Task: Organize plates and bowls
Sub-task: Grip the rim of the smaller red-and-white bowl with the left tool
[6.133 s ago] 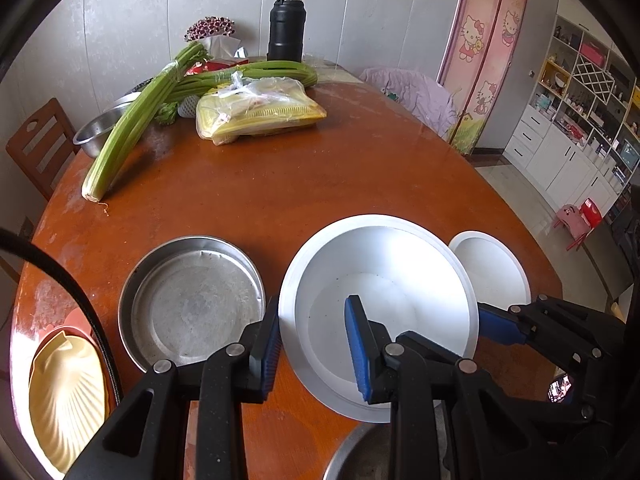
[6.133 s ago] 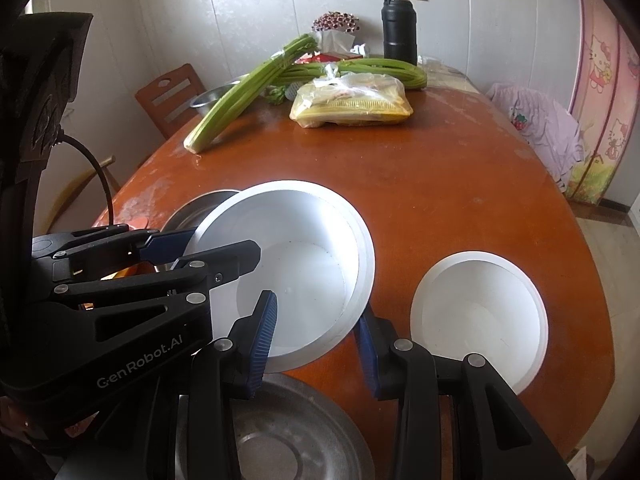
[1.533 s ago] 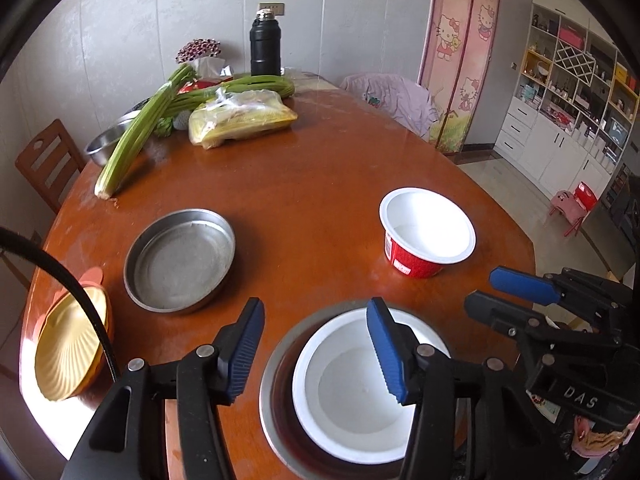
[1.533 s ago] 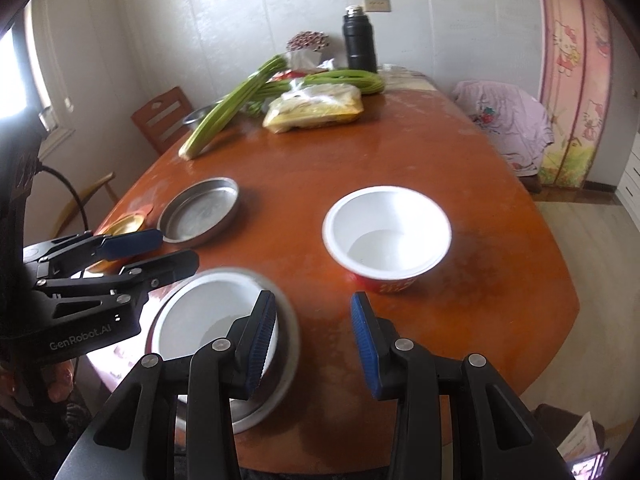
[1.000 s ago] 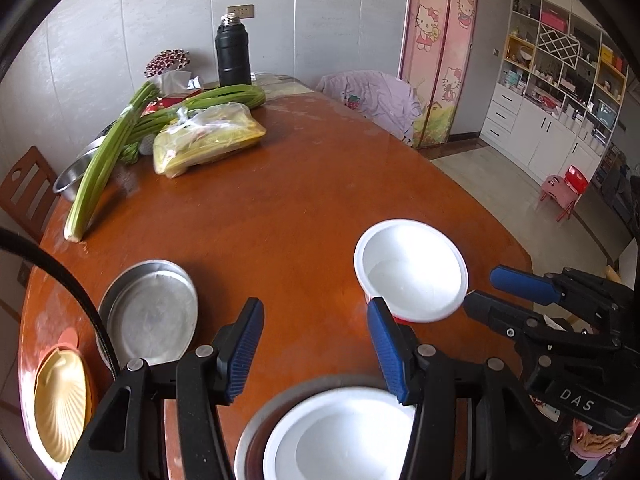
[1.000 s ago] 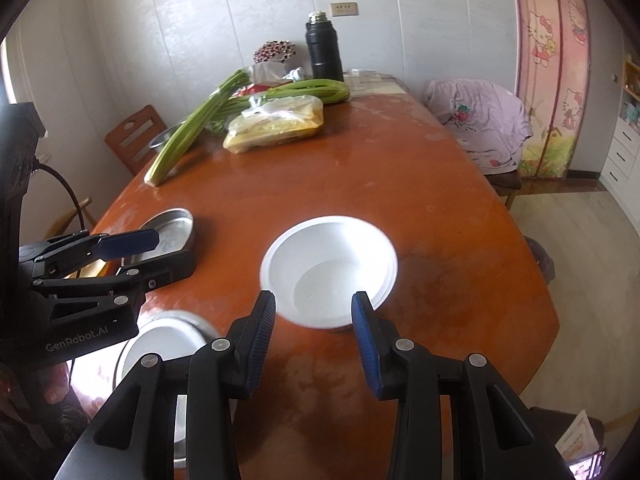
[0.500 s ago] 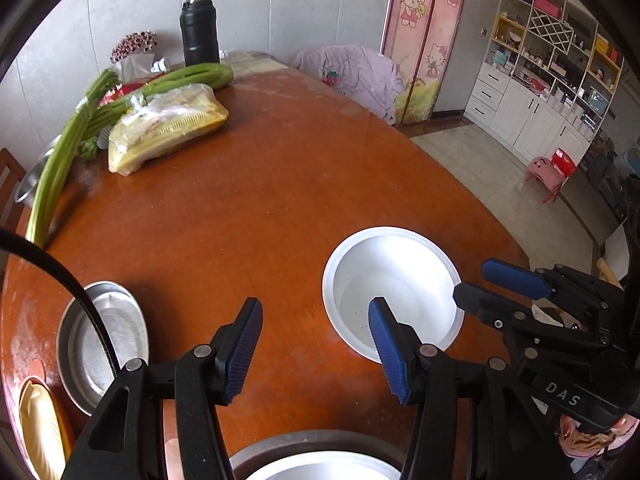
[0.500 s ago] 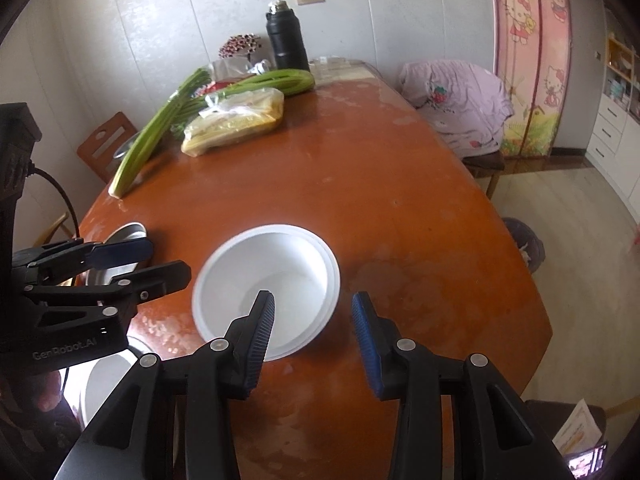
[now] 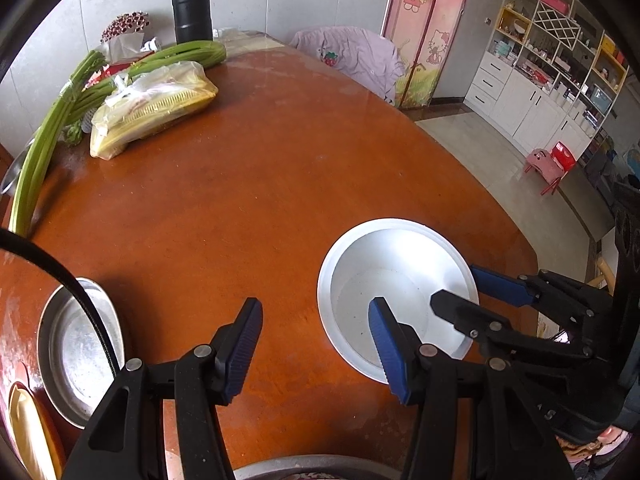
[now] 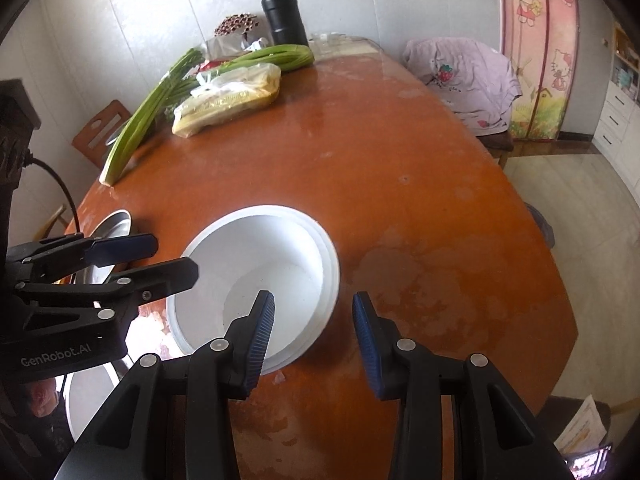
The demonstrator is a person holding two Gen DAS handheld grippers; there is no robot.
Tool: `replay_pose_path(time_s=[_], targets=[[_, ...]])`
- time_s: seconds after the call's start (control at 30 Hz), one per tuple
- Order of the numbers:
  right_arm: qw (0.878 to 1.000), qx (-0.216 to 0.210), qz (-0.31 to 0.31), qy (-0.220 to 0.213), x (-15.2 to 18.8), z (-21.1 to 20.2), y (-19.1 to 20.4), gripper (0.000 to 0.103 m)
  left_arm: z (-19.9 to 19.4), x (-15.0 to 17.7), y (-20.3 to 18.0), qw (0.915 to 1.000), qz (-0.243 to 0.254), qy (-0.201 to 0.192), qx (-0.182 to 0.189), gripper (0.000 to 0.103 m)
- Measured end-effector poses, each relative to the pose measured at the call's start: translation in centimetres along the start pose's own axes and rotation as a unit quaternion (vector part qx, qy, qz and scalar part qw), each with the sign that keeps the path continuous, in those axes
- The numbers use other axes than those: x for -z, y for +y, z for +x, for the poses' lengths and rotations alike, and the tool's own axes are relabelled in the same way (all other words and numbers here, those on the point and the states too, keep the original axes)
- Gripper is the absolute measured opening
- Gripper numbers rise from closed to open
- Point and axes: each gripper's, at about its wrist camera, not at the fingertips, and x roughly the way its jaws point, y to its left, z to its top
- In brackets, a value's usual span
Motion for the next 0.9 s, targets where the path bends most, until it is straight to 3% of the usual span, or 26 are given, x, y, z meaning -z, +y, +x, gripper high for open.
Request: replay_pose_path(time_s=[0.43, 0.63, 0.9], targets=[[0.999, -0.027, -0.021, 0.017, -0.2, 1.6, 2.0, 0.042, 1.8, 0.0, 0.9, 0.9994, -0.019, 0.025, 0.013, 0.054], [0.999, -0.028, -0.032, 0.018, -0.4, 2.0, 3.0, 0.04, 2.6, 0.1, 1.6, 0.9985, -0.032, 0.039, 0.021, 0.035], [0.999, -0.023, -0.046, 0.006, -0.5, 1.8, 4.2, 0.038, 2.2, 0.1, 1.9, 0.9987, -0.035, 0.033, 0.016, 0.034]])
